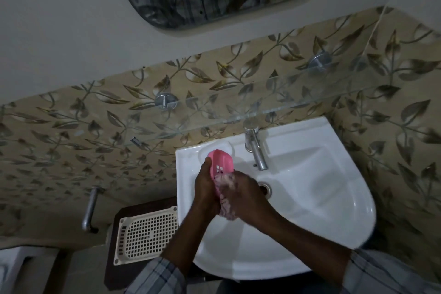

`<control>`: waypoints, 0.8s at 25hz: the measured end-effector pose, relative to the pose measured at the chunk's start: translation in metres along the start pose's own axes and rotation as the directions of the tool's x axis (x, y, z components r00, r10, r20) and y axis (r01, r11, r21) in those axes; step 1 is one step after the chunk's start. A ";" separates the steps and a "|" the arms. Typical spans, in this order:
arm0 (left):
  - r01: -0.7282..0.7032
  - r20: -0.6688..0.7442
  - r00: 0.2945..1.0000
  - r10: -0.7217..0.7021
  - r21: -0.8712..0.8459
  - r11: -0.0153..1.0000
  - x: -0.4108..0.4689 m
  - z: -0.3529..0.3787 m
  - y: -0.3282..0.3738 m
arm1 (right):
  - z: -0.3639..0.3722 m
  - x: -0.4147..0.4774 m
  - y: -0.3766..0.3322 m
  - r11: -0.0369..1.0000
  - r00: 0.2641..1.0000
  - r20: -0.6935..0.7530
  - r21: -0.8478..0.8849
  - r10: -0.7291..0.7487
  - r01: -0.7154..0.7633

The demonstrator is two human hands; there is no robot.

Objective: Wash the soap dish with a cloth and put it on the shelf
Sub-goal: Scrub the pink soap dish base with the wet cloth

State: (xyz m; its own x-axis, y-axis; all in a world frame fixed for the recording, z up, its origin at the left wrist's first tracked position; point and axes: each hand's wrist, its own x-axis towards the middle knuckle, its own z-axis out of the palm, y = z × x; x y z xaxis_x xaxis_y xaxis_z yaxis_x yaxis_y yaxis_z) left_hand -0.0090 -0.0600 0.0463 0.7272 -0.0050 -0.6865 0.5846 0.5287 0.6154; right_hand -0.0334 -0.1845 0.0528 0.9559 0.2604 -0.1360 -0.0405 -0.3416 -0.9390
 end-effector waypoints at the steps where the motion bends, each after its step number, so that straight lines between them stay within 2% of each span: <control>1: 0.038 0.025 0.999 -0.038 0.011 0.999 0.000 -0.003 0.008 | -0.005 -0.003 0.004 0.945 0.972 0.113 -0.235 -0.205 0.227; 2: 0.085 0.042 0.995 -0.087 0.047 0.995 0.002 -0.005 0.017 | -0.013 -0.004 0.011 0.782 0.885 0.252 -0.416 -0.391 0.464; 3: 0.124 0.049 0.991 -0.128 0.075 0.989 0.002 -0.007 0.022 | -0.021 -0.003 0.018 0.622 0.798 0.343 -0.500 -0.496 0.602; 4: 0.121 0.046 0.991 -0.125 0.083 0.989 0.004 -0.006 0.021 | -0.025 -0.001 0.024 0.568 0.762 0.341 -0.516 -0.551 0.642; 5: 0.079 0.023 0.996 -0.081 0.070 0.994 0.004 -0.005 0.016 | -0.021 -0.004 0.025 0.644 0.797 0.262 -0.479 -0.544 0.597; 6: -0.004 -0.015 1.000 0.005 0.084 0.996 0.005 -0.004 0.007 | -0.014 -0.007 0.019 0.792 0.876 0.127 -0.384 -0.465 0.475; 7: -0.101 -0.039 0.994 0.106 0.124 0.987 0.006 -0.003 -0.003 | -0.009 -0.007 0.007 0.944 0.967 0.018 -0.209 -0.255 0.253; 8: -0.196 -0.013 0.980 0.200 0.155 0.968 0.004 -0.003 -0.013 | -0.006 -0.004 -0.005 1.000 1.000 0.025 0.016 -0.001 0.000; 9: -0.296 0.062 0.955 0.290 0.170 0.940 0.001 -0.003 -0.022 | -0.007 0.001 -0.012 0.946 0.975 0.093 0.241 0.200 -0.217; 10: -0.375 0.148 0.923 0.355 0.137 0.917 -0.002 -0.004 -0.030 | -0.013 0.007 -0.018 0.849 0.938 0.151 0.401 0.311 -0.345; 11: -0.442 0.190 0.889 0.417 0.122 0.888 -0.005 -0.003 -0.033 | -0.023 0.013 -0.025 0.768 0.917 0.178 0.502 0.357 -0.397; 13: -0.583 0.233 0.810 0.538 0.227 0.780 -0.003 -0.006 -0.037 | -0.038 0.019 -0.039 0.714 0.920 0.152 0.589 0.362 -0.379; 14: -0.633 0.237 0.774 0.588 0.322 0.704 -0.004 -0.007 -0.037 | -0.041 0.020 -0.042 0.728 0.936 0.137 0.595 0.325 -0.340; 16: -0.702 0.312 0.698 0.645 0.478 0.528 -0.004 -0.012 -0.036 | -0.036 0.013 -0.045 0.816 0.966 0.101 0.519 0.238 -0.256; 18: -0.735 0.454 0.636 0.624 0.603 0.310 -0.004 -0.023 -0.035 | -0.030 0.008 -0.039 0.899 0.973 -0.011 0.383 0.232 -0.211; 19: -0.739 0.484 0.635 0.602 0.608 0.290 -0.005 -0.030 -0.034 | -0.032 0.008 -0.034 0.926 0.974 -0.076 0.335 0.211 -0.174; 20: -0.734 0.462 0.666 0.586 0.549 0.400 -0.007 -0.036 -0.030 | -0.036 0.007 -0.030 0.956 0.983 -0.120 0.277 0.137 -0.099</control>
State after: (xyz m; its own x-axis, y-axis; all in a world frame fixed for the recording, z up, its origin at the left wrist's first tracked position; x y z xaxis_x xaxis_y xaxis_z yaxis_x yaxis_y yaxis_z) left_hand -0.0447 -0.0450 0.0185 0.9929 -0.0859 0.0828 -0.1020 -0.2513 0.9625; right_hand -0.0150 -0.2043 0.0915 0.9693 0.1013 -0.2241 -0.2139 -0.1025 -0.9715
